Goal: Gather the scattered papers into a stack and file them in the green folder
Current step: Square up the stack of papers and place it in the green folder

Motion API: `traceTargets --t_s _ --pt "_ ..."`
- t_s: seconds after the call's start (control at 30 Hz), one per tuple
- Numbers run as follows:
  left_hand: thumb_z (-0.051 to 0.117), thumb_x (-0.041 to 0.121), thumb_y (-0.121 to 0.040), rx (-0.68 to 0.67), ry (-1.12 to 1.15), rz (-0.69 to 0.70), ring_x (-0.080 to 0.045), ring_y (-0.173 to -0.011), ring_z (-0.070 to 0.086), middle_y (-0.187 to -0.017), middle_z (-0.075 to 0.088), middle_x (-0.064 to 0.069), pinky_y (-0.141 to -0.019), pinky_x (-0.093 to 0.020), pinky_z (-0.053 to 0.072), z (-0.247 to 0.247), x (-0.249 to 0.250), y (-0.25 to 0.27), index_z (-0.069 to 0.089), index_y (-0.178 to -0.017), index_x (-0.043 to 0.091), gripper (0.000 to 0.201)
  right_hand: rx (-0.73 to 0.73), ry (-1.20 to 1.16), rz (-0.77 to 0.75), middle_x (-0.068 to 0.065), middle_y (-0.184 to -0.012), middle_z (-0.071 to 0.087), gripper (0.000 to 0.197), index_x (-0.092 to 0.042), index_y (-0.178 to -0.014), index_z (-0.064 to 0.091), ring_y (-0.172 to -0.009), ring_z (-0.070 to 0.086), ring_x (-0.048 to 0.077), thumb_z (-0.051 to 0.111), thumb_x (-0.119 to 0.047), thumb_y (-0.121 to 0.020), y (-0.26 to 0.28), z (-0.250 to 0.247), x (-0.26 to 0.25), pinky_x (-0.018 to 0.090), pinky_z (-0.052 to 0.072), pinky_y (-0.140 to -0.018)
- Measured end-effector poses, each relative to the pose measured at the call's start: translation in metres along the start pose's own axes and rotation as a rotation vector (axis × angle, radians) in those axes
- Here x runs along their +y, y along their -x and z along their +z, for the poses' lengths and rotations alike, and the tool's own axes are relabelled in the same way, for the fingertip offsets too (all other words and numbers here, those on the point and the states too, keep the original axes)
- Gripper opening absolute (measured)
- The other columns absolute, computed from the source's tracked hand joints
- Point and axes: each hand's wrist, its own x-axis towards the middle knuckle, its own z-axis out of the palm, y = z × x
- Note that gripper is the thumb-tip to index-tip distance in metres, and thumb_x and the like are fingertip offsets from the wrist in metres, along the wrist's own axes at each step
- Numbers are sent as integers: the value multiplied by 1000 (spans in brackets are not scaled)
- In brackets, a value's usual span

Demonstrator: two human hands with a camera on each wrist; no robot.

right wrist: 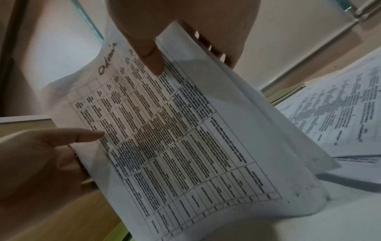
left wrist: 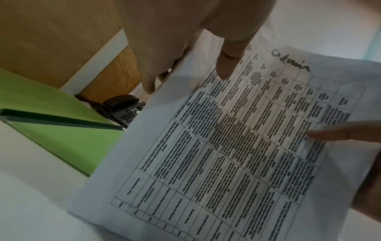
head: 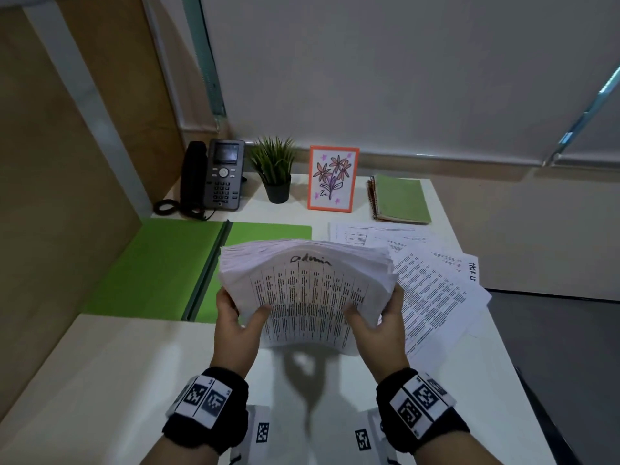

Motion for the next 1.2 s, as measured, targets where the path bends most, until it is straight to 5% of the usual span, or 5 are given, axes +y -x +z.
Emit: traceTargets --t_s 0.37,0.5,0.67,1.0,1.2 --pt "64 3 -85 -8 29 -29 -6 -100 61 -107 65 7 -98 -35 44 -7 -10 -3 51 -115 21 38 14 43 -11 1 -114 59 64 -56 -111 39 -107 60 18 72 -19 -71 3 4 -14 34 50 -90" --pt "58 -2 -87 0 47 -36 7 -92 64 -108 64 6 -93 -22 48 -9 -11 -1 50 -121 11 37 144 273 -528 7 -144 31 83 -23 -141 25 -138 30 24 59 -24 -65 -9 3 -52 52 23 -115" --pt "55 -8 -86 1 103 -25 2 -94 66 -100 71 13 -87 -15 51 -5 -11 -2 53 -118 12 38 -149 912 -904 6 -152 31 89 -24 -147 26 -143 24 25 58 -22 -65 -11 35 -80 56 2 -116" --pt "55 -8 -86 22 120 -40 6 -90 65 -93 73 19 -86 -14 51 -6 -15 -5 56 -108 18 34 -278 1011 -696 -1 -156 24 82 -26 -146 24 -145 16 19 57 -27 -72 -23 32 -68 52 -5 -116" --pt "57 -7 -85 11 124 -50 4 -87 67 -97 72 8 -81 -12 52 -14 -11 -6 54 -120 4 36 -79 473 -45 -4 -158 6 106 -33 -149 3 -146 4 13 75 -25 -72 -35 -13 -31 50 5 -119"
